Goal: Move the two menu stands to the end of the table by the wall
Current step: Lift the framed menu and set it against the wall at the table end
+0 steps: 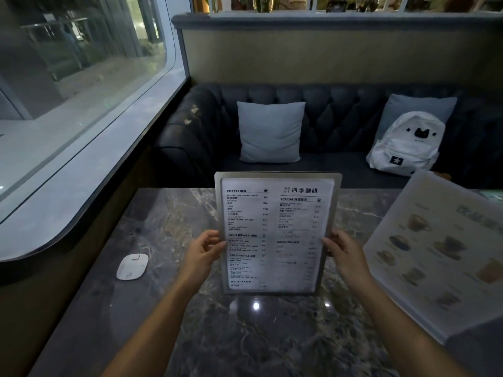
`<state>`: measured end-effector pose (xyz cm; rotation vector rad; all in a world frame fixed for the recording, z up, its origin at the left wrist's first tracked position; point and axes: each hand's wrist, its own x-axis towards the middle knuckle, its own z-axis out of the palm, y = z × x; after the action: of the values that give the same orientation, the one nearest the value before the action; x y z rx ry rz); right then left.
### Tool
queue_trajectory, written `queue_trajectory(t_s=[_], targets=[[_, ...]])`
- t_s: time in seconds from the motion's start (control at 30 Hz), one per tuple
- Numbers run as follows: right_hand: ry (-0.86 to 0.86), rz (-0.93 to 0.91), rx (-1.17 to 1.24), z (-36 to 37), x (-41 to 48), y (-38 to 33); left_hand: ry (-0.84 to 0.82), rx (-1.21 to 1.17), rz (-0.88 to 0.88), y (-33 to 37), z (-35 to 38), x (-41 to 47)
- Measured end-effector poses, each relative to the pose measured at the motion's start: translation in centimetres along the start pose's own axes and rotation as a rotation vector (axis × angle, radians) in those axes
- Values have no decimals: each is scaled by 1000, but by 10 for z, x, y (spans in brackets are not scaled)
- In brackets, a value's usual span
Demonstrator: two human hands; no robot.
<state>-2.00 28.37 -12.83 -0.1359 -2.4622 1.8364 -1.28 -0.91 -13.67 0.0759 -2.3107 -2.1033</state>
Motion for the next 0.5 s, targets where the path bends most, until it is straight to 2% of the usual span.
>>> queue_trajectory(t_s=[0.2, 0.5], targets=[[29, -12, 26, 2, -1, -2, 29, -18, 50, 3, 4, -4], [-104, -76, 52, 33, -11, -24, 161, -39, 79, -2, -35, -44]])
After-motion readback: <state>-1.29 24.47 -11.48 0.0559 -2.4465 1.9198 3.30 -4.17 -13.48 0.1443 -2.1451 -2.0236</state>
